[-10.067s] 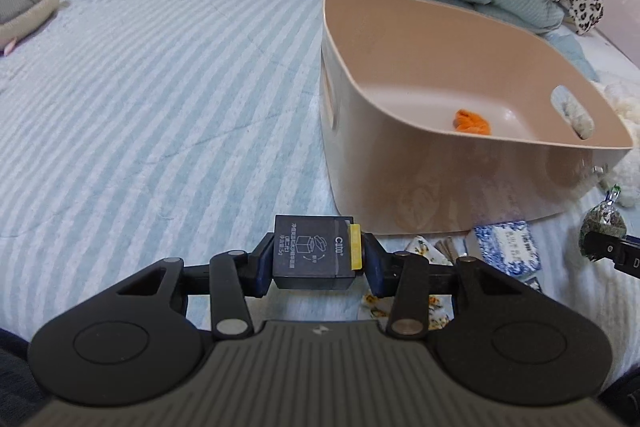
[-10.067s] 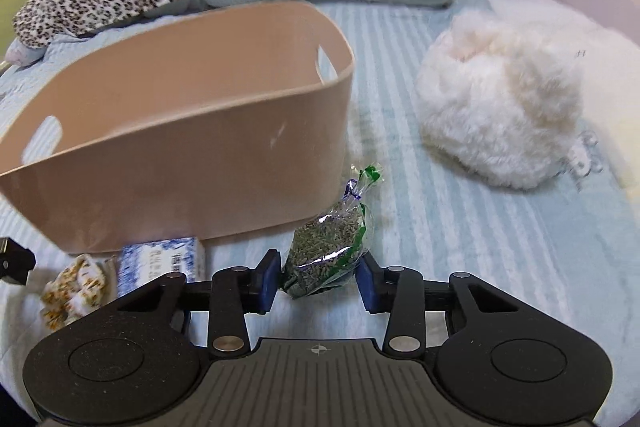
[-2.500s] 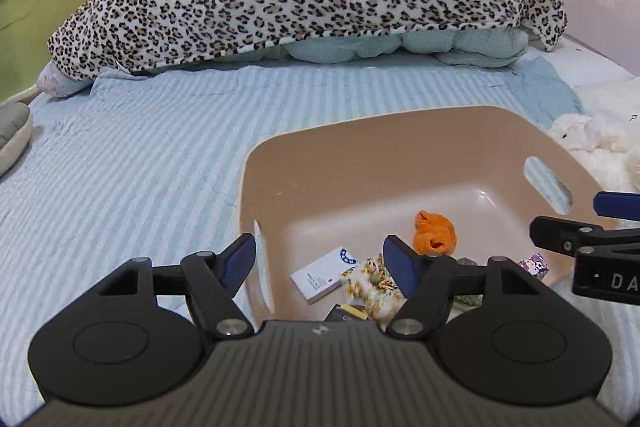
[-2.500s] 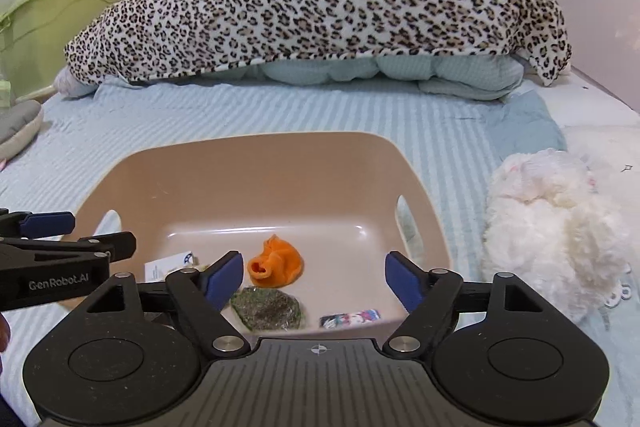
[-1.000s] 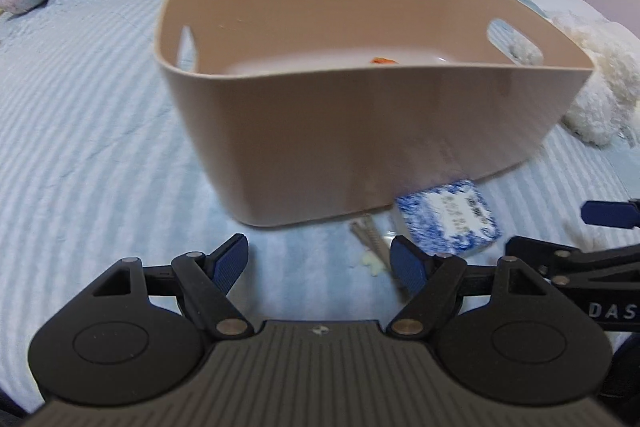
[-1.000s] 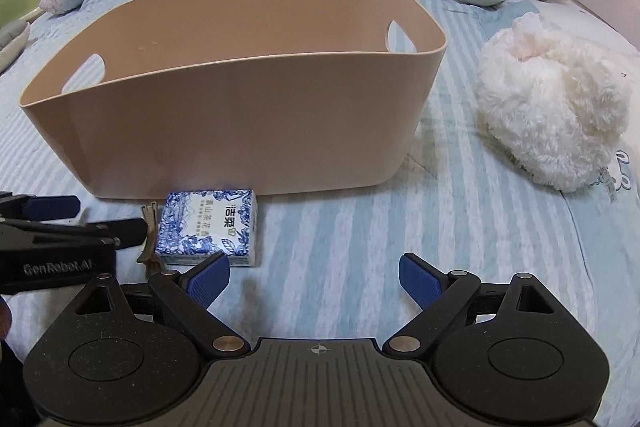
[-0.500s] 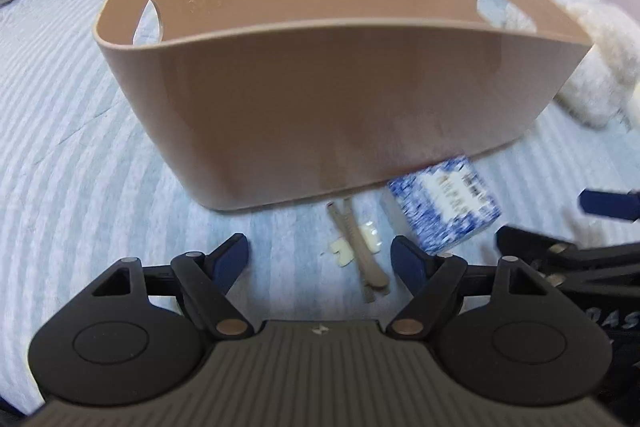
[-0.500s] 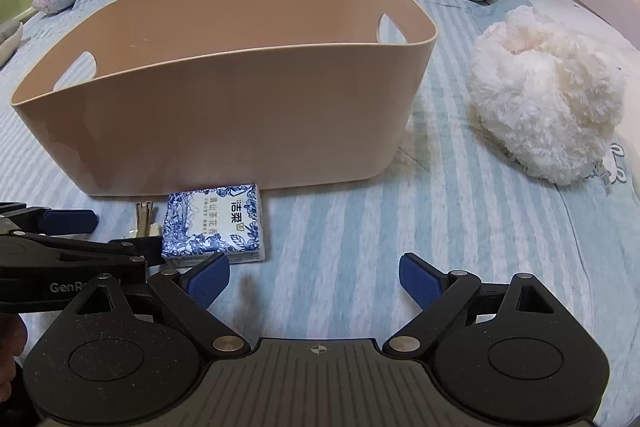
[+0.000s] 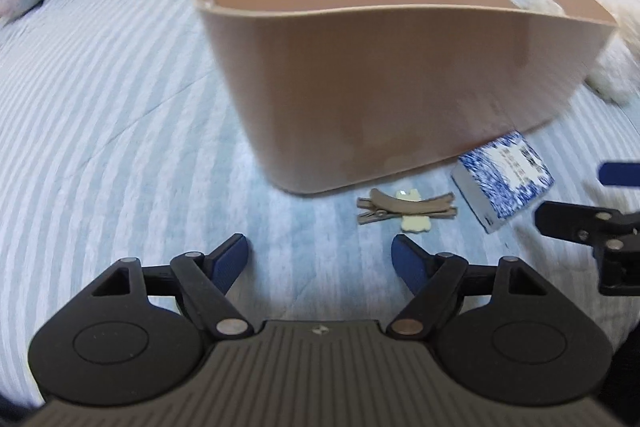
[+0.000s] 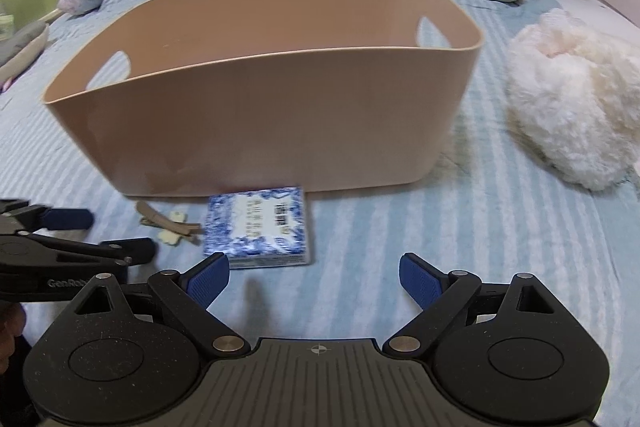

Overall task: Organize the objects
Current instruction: 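Grasp the brown hair clips with the left tool while the right tool grasps the blue-and-white tea box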

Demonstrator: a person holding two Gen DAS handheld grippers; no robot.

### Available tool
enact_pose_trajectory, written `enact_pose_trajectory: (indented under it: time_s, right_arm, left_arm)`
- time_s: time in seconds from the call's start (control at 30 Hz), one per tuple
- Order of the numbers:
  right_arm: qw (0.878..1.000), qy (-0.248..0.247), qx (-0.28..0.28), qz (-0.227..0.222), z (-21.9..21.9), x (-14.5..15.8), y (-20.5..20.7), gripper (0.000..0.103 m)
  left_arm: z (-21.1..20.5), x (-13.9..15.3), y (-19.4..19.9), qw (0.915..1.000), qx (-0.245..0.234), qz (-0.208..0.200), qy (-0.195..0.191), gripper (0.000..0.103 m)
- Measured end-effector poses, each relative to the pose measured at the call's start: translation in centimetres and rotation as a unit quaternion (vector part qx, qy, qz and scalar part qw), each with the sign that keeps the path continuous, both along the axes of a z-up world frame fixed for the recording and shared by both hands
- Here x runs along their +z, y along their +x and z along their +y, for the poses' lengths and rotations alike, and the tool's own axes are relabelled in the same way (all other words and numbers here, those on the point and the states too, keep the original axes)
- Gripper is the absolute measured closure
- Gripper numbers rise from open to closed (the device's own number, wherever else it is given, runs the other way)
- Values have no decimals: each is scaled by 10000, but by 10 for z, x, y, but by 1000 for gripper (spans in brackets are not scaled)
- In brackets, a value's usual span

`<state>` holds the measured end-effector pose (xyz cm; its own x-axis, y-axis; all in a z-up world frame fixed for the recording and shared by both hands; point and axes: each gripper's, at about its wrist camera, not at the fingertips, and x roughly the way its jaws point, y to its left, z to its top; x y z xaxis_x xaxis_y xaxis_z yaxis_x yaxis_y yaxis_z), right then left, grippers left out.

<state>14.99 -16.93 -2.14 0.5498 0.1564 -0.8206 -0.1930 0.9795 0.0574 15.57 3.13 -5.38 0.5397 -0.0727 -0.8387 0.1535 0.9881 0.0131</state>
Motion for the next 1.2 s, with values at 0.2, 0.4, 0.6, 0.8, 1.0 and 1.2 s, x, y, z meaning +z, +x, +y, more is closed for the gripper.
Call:
enact_pose_trajectory:
  time_s: [0.2, 0.4, 0.6, 0.8, 1.0, 1.2]
  right_arm:
    - [9996, 212, 167, 86, 10, -5, 9, 7]
    - [9996, 87, 267, 67, 27, -14, 18, 6]
    - [9997, -209, -138, 77, 17, -19, 22, 15]
    - [9987, -311, -374, 118, 5, -21, 21, 14]
    - [9974, -270, -647, 157, -10, -22, 24, 14]
    - [9973, -205, -690, 135, -16, -22, 25, 14]
  left_arm:
    - [7, 2, 5, 9999, -108, 82, -56, 22]
    - [9, 3, 11, 9999, 13, 55, -119, 19]
    - [5, 11, 10, 9983, 84, -42, -581, 19]
    - [-11, 6, 28, 9990, -192, -98, -392, 18]
    - [-14, 1, 38, 9992, 81, -46, -388, 14]
    - [-11, -3, 47, 9987, 324, -90, -375, 15]
